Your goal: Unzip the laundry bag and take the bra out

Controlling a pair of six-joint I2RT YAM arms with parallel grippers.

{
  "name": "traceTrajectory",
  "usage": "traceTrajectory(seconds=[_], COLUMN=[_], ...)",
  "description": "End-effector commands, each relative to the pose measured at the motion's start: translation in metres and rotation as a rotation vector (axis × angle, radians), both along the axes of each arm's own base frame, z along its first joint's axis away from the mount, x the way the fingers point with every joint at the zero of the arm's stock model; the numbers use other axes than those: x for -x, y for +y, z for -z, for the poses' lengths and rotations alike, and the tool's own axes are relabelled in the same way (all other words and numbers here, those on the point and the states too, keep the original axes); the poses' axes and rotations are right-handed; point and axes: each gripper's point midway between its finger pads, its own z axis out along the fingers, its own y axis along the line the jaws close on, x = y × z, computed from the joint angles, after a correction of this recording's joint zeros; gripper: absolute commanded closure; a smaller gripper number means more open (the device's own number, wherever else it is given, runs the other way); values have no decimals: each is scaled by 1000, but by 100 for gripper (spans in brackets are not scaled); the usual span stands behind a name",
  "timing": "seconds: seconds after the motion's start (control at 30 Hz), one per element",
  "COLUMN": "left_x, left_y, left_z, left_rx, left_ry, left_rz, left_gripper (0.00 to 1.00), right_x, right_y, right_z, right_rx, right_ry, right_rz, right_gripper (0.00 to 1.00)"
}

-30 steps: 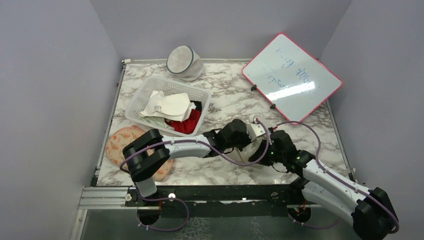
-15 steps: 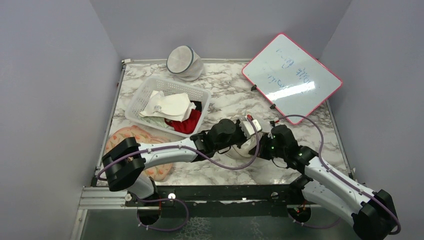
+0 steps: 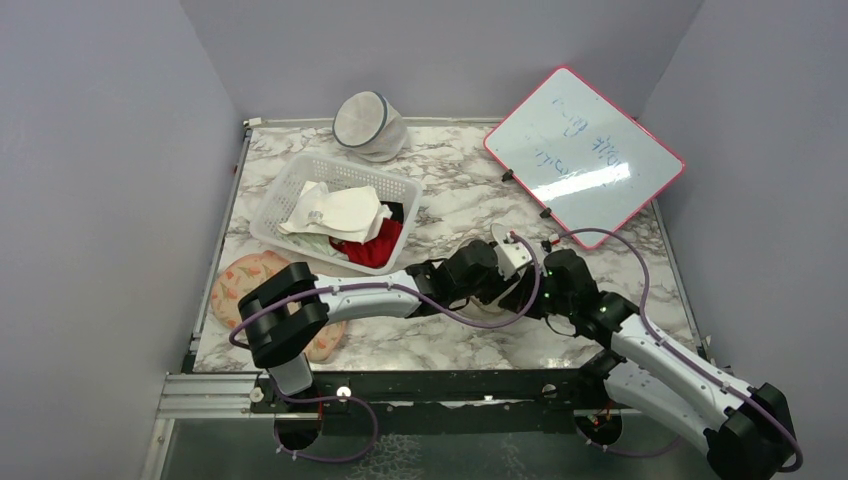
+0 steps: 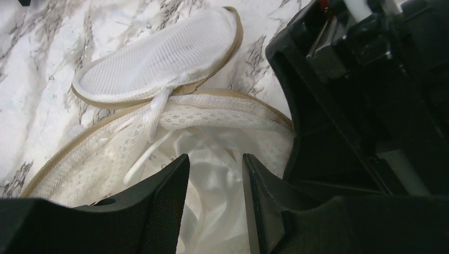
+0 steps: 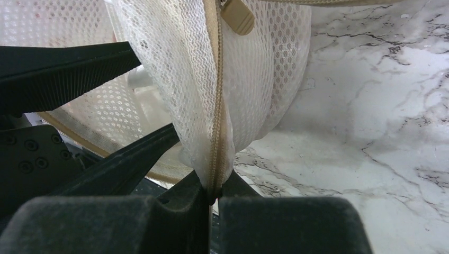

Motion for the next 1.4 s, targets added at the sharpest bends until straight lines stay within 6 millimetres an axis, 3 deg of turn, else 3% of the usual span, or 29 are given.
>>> traceTrajectory(seconds=[0.0,0.27,0.37,0.43,0.6,0.77,0.83,0.93,1.1,1.13,1.2,1.37], left_x=[-5,-18,-17,-16,-10,-15,-17,-17,-20,-19,-17,-6], left_y=[-1,10,9,8,-2,-4,-4,-4,2,5,6,13], left_z=[0,-3,1,17,29,51,53,41,-3,-3,-28,-59], left_rx=[-1,-30,-35,-68,-75,-154,-174,-160,-69,-66,-11,74], left_ry=[4,-25,-14,17,56,59,48,28,-48,-62,-116,-222], left_rz=[-62,-156,-161,-160,-121,-126,-124,-106,-125,-122,-110,-73], left_gripper=[66,65,60,56,55,66,80,100,100,100,100,100], right_x=[0,0,0,0,1,5,5,7,6,5,2,-3], right_y=[-1,0,0,0,1,0,0,0,-6,-7,-8,-13], right_z=[-1,-2,-2,-1,3,8,10,13,11,9,6,2], right_rx=[25,-4,7,12,0,1,-2,1,24,28,35,52], right_ry=[11,-3,5,11,18,30,31,39,30,23,10,-5], right_rz=[2,8,7,7,6,5,4,1,15,20,32,63], right_gripper=[98,98,98,98,98,98,98,98,98,98,98,98])
